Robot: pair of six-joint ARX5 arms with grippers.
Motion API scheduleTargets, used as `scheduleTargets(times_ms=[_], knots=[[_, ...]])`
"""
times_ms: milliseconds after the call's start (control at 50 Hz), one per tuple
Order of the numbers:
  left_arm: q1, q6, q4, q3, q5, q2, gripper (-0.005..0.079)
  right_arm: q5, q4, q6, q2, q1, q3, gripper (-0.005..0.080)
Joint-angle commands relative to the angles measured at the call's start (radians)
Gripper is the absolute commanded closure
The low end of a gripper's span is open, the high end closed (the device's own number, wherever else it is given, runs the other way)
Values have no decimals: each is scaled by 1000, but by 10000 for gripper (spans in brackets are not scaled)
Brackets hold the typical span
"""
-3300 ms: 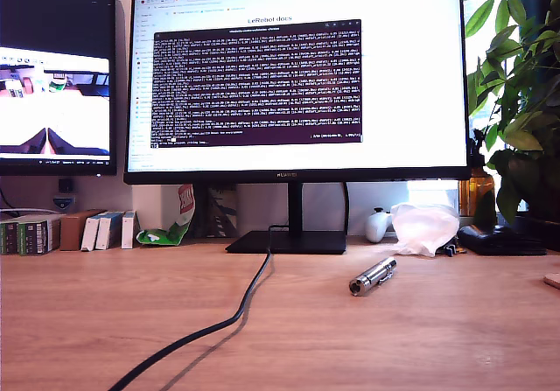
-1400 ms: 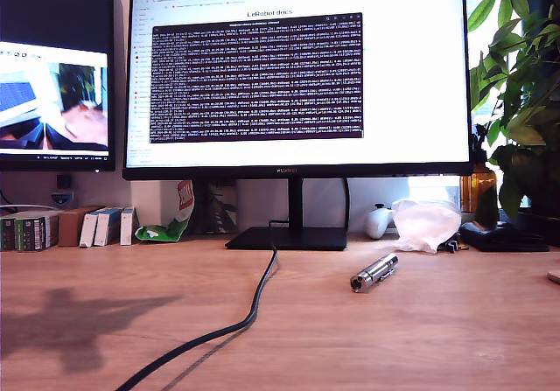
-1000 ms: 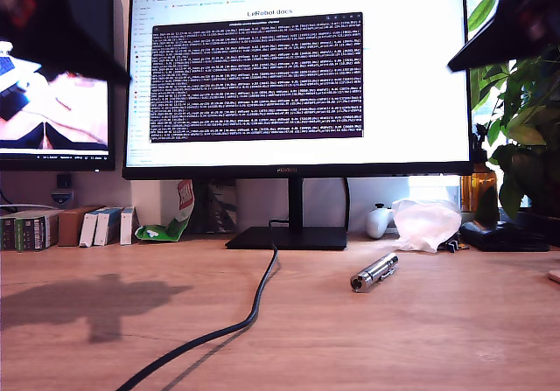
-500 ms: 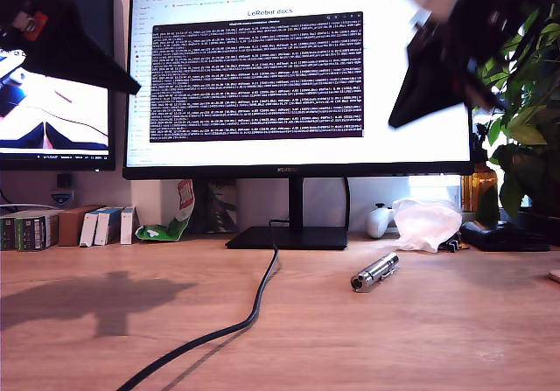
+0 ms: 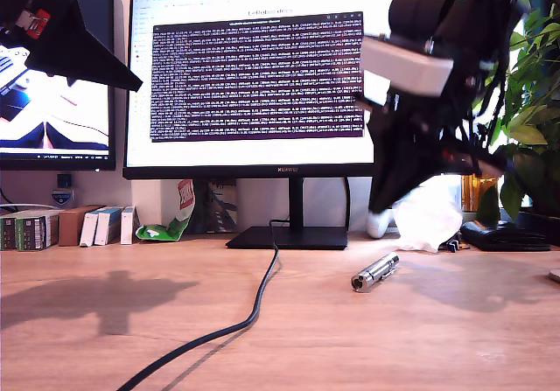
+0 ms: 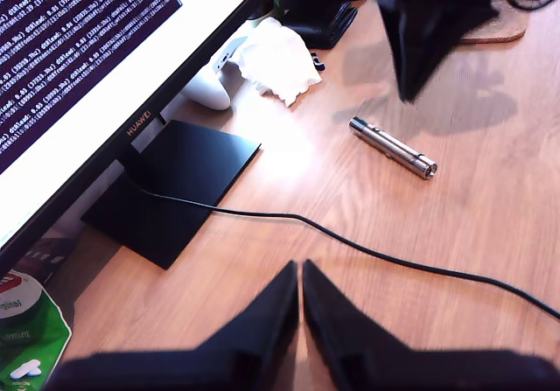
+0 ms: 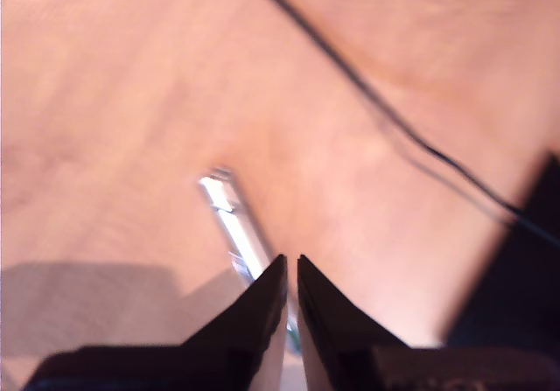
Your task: Pick the metallic laser pointer with your right arm, pass it to your left arm, then place it down to the left side of the table
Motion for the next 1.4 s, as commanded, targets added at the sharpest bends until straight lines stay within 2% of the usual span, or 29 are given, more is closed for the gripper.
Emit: scheduleTargets(times_ms=[0, 140, 200, 340, 1380], knots=[[-2, 4, 0, 7, 5, 3, 766, 1, -3, -11, 31, 4, 2, 707], [-2, 4, -3, 7, 5, 3, 766, -30, -1, -24, 66, 4, 2, 442], [-2, 4, -3, 7, 5, 3, 766, -41, 8, -25, 77, 4, 2, 394], [-2, 4, -3, 7, 5, 3, 766, -66, 23, -24, 97, 4, 2, 359], [-2, 4, -5, 7, 4, 3, 766, -113, 68, -25, 201, -19, 2, 390]])
